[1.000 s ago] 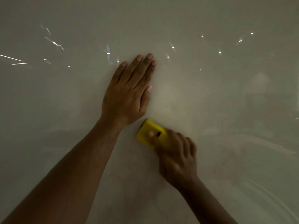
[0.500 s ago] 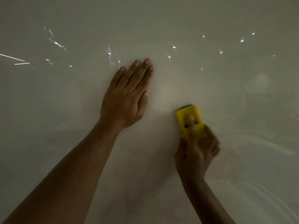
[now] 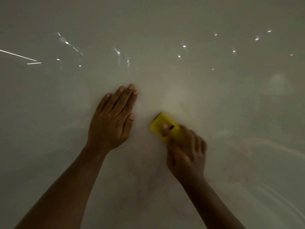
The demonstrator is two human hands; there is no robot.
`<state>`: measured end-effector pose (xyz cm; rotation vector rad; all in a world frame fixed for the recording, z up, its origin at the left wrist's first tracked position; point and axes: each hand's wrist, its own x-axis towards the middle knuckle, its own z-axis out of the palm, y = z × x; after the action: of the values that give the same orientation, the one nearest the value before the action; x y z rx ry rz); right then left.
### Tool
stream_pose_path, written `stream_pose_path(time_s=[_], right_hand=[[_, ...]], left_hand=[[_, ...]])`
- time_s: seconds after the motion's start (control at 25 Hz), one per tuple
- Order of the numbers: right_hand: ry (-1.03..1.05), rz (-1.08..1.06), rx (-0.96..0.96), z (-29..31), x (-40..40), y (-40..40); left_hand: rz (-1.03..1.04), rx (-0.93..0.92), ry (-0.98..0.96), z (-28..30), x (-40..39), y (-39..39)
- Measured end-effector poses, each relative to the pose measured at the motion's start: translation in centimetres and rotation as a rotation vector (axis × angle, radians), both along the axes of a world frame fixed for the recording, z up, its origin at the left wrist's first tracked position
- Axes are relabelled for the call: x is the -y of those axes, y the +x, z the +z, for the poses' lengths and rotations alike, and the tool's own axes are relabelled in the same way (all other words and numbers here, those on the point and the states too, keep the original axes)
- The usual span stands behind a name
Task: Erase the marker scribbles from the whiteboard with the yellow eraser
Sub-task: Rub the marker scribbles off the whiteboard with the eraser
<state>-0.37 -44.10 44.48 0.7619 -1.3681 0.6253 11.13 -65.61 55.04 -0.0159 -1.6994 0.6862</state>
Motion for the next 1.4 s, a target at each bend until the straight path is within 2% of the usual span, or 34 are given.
stream_pose_path(time_s=[0.08, 0.12, 0.2, 0.24, 0.28, 0.4, 0.44, 0.52, 0.56, 0.6, 0.72, 0.76, 0.84, 0.88, 0.92, 1.04, 1.08, 1.2, 1.24, 1.36, 1.4], right_hand=[[-0.254, 0.107, 0.231, 0.7, 0.8, 0.6], [-0.232, 0.104, 0.213, 0.2, 1.7, 1.1], [0.061, 0.020, -0.051, -1.6, 2.7, 2.0], [0.124, -0.001, -0.119, -1.7, 2.2, 1.5], [0.080, 0.007, -0.085, -1.2, 1.7, 0.8], [-0.326, 0.113, 0.280, 0.6, 1.6, 0.5], [-0.283, 0.097, 0.245, 0.3, 2.3, 1.0], [0.065, 0.025, -0.064, -1.0, 3.1, 2.1], [0.155, -0.009, -0.156, -1.2, 2.8, 2.0], [0.134, -0.019, -0.141, -0.8, 2.3, 1.7], [-0.225, 0.080, 0.223, 0.7, 2.1, 1.7], [-0.188, 0.078, 0.202, 0.5, 2.6, 2.0], [0.077, 0.026, -0.039, -0.3, 3.1, 2.7], [0.142, -0.001, -0.118, -0.2, 2.8, 2.7], [0.122, -0.016, -0.118, 0.3, 2.6, 2.5], [-0.137, 0.085, 0.128, 1.3, 4.3, 3.4], [-0.080, 0.107, 0.108, 0.7, 5.5, 4.1], [0.326, 0.070, -0.222, -1.9, 7.3, 5.3], [0.330, 0.059, -0.243, -1.7, 7.0, 4.9], [-0.023, 0.081, 0.022, -0.8, 7.1, 4.8], [-0.055, 0.106, 0.069, -0.9, 7.8, 5.3]], left_hand=[[0.001, -0.008, 0.019, -0.7, 0.3, 0.2], [-0.001, -0.010, 0.023, -0.7, 0.3, 0.3], [-0.006, 0.000, 0.029, -0.8, 0.4, 0.4], [-0.008, 0.001, 0.031, -0.9, 0.3, 0.4], [-0.009, 0.000, 0.039, -1.0, 0.3, 0.5], [-0.010, -0.002, 0.053, -1.1, 0.3, 0.7], [-0.007, -0.001, 0.048, -1.1, 0.4, 0.7], [-0.006, 0.004, 0.043, -1.1, 0.5, 0.8], [-0.009, 0.006, 0.045, -1.1, 0.6, 0.8], [-0.011, 0.010, 0.047, -1.2, 0.6, 0.9], [-0.006, 0.019, 0.043, -1.5, 1.1, 1.3], [-0.007, 0.018, 0.049, -1.7, 1.5, 1.5], [-0.012, -0.001, 0.096, -2.5, 2.4, 2.3], [-0.006, -0.023, 0.136, -3.2, 3.0, 2.7], [0.005, -0.046, 0.184, -4.0, 3.6, 3.2], [0.025, -0.111, 0.298, -6.5, 4.5, 4.0], [0.029, -0.125, 0.318, -7.2, 4.6, 4.2], [0.037, -0.134, 0.364, -8.9, 5.3, 4.9], [0.038, -0.135, 0.377, -9.5, 5.5, 5.1], [0.040, -0.122, 0.388, -11.0, 6.4, 6.0], [0.046, -0.113, 0.387, -11.3, 6.6, 6.3]])
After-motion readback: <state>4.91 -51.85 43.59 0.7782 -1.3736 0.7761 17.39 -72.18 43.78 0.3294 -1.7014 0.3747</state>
